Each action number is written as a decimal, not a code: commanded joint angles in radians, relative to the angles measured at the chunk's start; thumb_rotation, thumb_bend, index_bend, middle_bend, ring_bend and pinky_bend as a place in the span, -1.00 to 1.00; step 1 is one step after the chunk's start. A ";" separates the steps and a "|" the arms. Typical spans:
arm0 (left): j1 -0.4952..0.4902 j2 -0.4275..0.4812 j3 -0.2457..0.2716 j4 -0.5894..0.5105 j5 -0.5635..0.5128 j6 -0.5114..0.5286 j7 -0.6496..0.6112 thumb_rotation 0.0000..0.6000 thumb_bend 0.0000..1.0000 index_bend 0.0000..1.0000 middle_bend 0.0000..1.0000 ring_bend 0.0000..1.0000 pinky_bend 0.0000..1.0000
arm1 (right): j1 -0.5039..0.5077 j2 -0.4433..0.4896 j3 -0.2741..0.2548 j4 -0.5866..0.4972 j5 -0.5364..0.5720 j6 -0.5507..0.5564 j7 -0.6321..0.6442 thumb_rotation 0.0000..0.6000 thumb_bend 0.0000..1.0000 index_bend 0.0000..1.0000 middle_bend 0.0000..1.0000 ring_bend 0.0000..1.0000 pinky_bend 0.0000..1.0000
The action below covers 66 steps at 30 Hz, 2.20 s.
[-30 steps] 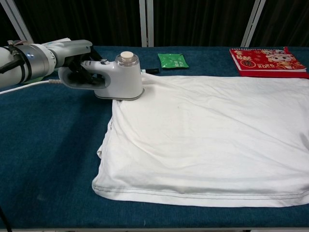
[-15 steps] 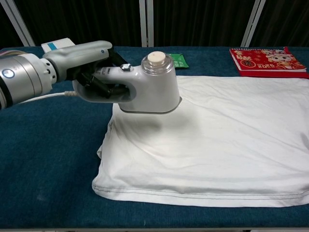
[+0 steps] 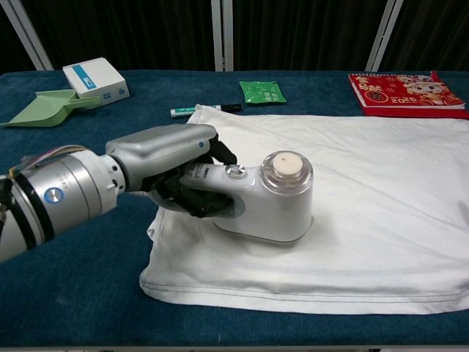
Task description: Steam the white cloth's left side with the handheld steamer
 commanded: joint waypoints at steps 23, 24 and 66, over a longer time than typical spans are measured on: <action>0.151 0.209 -0.051 0.072 -0.051 0.067 -0.128 0.63 0.19 0.78 1.00 0.67 0.32 | -0.001 -0.012 0.003 0.006 0.001 0.009 0.002 1.00 0.83 -0.84 -0.76 -0.99 -0.78; 0.149 0.213 -0.067 0.061 -0.044 0.071 -0.140 0.63 0.19 0.78 1.00 0.67 0.32 | -0.001 -0.012 0.003 0.005 0.001 0.010 0.001 1.00 0.83 -0.84 -0.76 -0.99 -0.77; -0.396 -0.262 -0.351 0.732 -0.489 -0.278 0.198 0.63 0.19 0.78 1.00 0.66 0.32 | -0.013 -0.012 0.009 0.005 0.051 -0.005 -0.001 1.00 0.83 -0.84 -0.76 -0.99 -0.77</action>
